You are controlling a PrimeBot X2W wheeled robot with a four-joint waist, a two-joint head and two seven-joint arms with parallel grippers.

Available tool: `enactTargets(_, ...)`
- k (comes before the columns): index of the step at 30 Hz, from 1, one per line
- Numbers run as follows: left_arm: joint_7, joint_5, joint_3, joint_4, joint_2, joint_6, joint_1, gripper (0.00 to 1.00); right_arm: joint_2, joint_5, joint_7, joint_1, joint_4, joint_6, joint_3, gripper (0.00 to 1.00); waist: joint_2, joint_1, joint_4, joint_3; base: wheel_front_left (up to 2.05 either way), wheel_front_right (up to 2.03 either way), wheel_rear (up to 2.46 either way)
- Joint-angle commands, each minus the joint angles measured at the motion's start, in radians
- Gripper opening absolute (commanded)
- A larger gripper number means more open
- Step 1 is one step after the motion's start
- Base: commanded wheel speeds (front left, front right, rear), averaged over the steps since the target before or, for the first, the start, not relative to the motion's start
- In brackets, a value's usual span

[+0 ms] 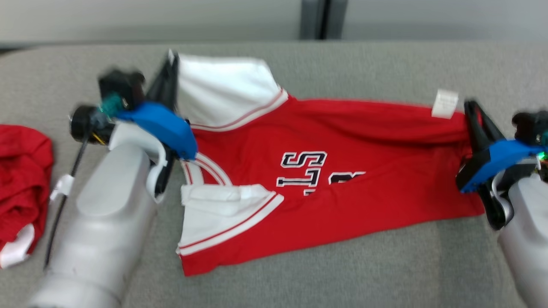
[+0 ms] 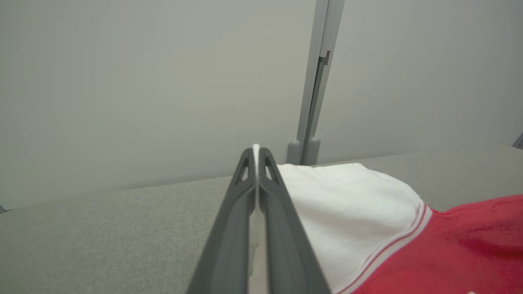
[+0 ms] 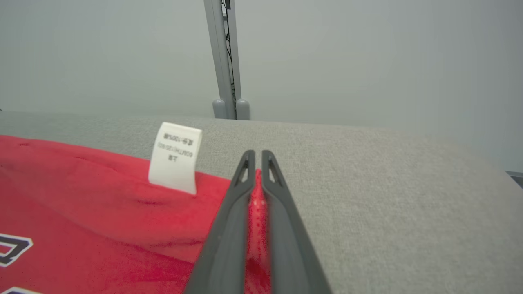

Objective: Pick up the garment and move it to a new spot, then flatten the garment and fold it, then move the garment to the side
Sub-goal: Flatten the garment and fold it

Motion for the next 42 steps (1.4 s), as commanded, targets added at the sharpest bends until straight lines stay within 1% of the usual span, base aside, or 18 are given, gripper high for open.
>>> enactTargets(1,-0.006,-0.002,-0.004,-0.01,-0.01,-0.005,0.049,0.0,-0.001,-0.019,-0.003,0.046,0.008,0.0,-0.015,0.0,0.0002,0.0003,-0.001,-0.027,0.0,0.0,0.0)
enactTargets(4,-0.008,-0.008,0.012,-0.061,-0.031,-0.011,0.177,0.0,0.012,-0.037,-0.004,0.13,0.023,0.0,-0.063,0.0,0.0002,0.0003,0.018,-0.067,0.0,0.0,0.0)
enactTargets(9,-0.008,0.015,0.03,-0.144,-0.058,-0.018,0.398,0.0,0.038,-0.055,-0.004,0.247,0.031,0.0,-0.134,0.0,0.0002,0.0003,0.041,-0.109,0.0,0.0,0.0)
enactTargets(12,-0.009,0.014,0.046,-0.167,-0.078,-0.022,0.497,0.0,0.058,-0.056,-0.004,0.292,0.033,0.0,-0.168,0.0,0.0002,0.0003,0.048,-0.124,0.0,0.0,0.0)
enactTargets(13,-0.009,0.014,0.046,-0.167,-0.078,-0.022,0.497,0.0,0.058,-0.056,-0.004,0.292,0.033,0.0,-0.168,0.0,0.0002,0.0003,0.048,-0.124,0.0,0.0,0.0)
enactTargets(14,-0.008,0.009,0.052,-0.168,-0.085,-0.022,0.526,0.13,0.065,-0.048,-0.004,0.303,0.035,0.0,-0.184,0.34,0.0002,0.0003,0.049,-0.126,0.0,0.0,0.0)
enactTargets(15,-0.009,0.009,0.055,-0.169,-0.092,-0.024,0.55,0.41,0.072,-0.043,-0.004,0.311,0.035,0.0,-0.199,0.65,0.0002,0.0003,0.051,-0.13,0.0,0.0,0.0)
enactTargets(16,-0.009,0.017,0.059,-0.176,-0.096,-0.025,0.565,1.0,0.08,-0.041,-0.004,0.318,0.035,0.0,-0.206,1.0,0.0002,0.0003,0.053,-0.133,0.0,0.0,0.0)
enactTargets(22,-0.009,0.051,0.131,-0.26,-0.114,-0.002,0.653,1.0,0.099,-0.036,-0.003,0.34,0.036,0.0,-0.252,1.0,0.0002,0.0003,0.065,-0.135,0.0,0.0,0.0)
enactTargets(29,-0.009,0.082,0.178,-0.306,-0.126,-0.005,0.703,1.0,0.117,-0.051,-0.002,0.312,0.158,0.0,-0.283,1.0,0.0002,0.0003,0.09,-0.129,0.0,0.0,0.0)
enactTargets(31,-0.009,0.079,0.185,-0.315,-0.127,-0.005,0.709,1.0,0.133,-0.04,0.0,0.309,0.204,0.0,-0.285,1.0,0.0002,0.0003,0.094,-0.129,0.0,0.0,0.0)
enactTargets(32,-0.009,0.07,0.181,-0.324,-0.127,-0.006,0.711,1.0,0.149,-0.022,0.008,0.307,0.247,0.0,-0.282,1.0,0.0002,0.0003,0.097,-0.13,0.0,0.0,0.0)
enactTargets(33,-0.009,0.068,0.179,-0.327,-0.127,-0.006,0.714,1.0,0.156,-0.011,0.008,0.304,0.259,0.0,-0.276,0.39,0.0002,0.0003,0.098,-0.131,0.0,0.0,0.0)
enactTargets(34,-0.009,0.064,0.177,-0.329,-0.127,-0.004,0.717,1.0,0.16,-0.002,0.008,0.301,0.264,0.002,-0.269,0.0,0.0002,0.0003,0.099,-0.131,0.0,0.0,0.0)
enactTargets(36,-0.009,0.064,0.179,-0.332,-0.127,0.003,0.722,1.0,0.157,0.022,0.007,0.286,0.259,0.001,-0.263,0.0,0.0002,0.0003,0.096,-0.134,0.0,0.0,0.0)
enactTargets(38,-0.009,0.06,0.18,-0.336,-0.127,0.006,0.725,1.0,0.126,0.045,0.004,0.275,0.234,0.001,-0.275,0.0,0.0002,0.0003,0.093,-0.137,0.0,0.0,0.0)
enactTargets(40,-0.009,0.056,0.177,-0.338,-0.127,0.008,0.726,1.0,0.083,0.063,-0.002,0.272,0.174,0.0,-0.306,0.0,0.0002,0.0003,0.091,-0.142,0.0,0.0,0.0)
enactTargets(42,-0.009,0.054,0.174,-0.34,-0.127,0.007,0.729,1.0,0.063,0.055,-0.004,0.291,0.102,0.0,-0.328,0.0,0.0002,0.0003,0.087,-0.149,0.0,0.0,0.0)
